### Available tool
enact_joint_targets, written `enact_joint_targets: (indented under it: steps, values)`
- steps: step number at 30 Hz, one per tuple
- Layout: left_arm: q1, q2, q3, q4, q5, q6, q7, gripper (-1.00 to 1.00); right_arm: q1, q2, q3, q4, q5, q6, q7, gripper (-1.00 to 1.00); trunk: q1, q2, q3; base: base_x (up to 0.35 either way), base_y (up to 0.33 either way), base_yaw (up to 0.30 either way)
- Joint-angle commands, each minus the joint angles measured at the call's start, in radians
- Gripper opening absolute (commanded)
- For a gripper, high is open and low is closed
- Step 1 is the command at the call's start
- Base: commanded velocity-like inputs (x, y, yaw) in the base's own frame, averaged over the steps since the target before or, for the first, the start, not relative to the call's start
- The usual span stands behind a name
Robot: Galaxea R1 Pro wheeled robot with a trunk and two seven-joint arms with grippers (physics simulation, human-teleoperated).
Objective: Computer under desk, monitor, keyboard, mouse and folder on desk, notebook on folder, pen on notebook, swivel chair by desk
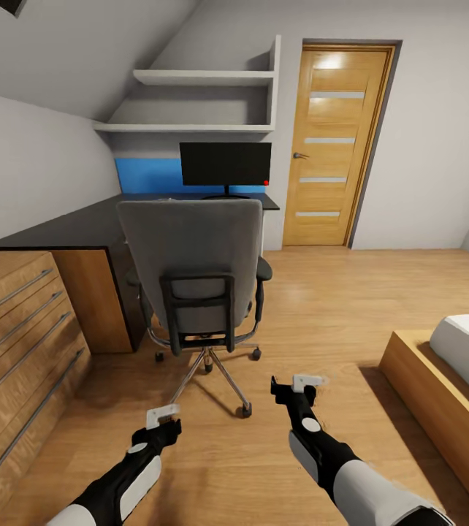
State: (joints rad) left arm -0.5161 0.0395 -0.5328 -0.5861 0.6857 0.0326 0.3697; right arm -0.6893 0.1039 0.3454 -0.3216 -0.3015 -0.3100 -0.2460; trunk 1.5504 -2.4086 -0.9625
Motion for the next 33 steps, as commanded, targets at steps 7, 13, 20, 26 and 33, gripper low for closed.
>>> enact_joint_targets:
  steps: [7,13,20,26,33]
  values:
    - [-0.004,-0.056,-0.017,-0.040,0.003,0.016,0.015,1.00,-0.001,0.055,0.019,0.005,0.022,-0.002,-0.013,1.00,0.000,0.000,-0.001,-0.001,-0.001,0.000]
    - [-0.029,-0.084,-0.018,-0.084,0.002,0.069,0.017,1.00,-0.002,0.071,0.025,0.002,0.041,0.012,-0.017,1.00,0.000,0.000,-0.001,0.000,0.000,0.000]
    - [-0.041,-0.066,0.013,-0.092,0.005,0.096,0.017,1.00,-0.003,0.071,0.031,-0.093,0.046,0.192,-0.015,1.00,0.000,0.000,-0.001,0.000,0.000,0.000]
    - [-0.042,-0.034,0.035,-0.095,0.003,0.093,0.014,1.00,-0.004,0.071,0.032,-0.175,0.046,0.269,-0.016,1.00,0.000,0.000,-0.001,0.000,0.000,0.000]
    - [-0.042,-0.023,0.042,-0.097,0.002,0.057,0.013,1.00,-0.003,0.071,0.034,-0.193,0.046,0.286,-0.009,1.00,0.000,0.000,-0.001,0.001,0.000,0.000]
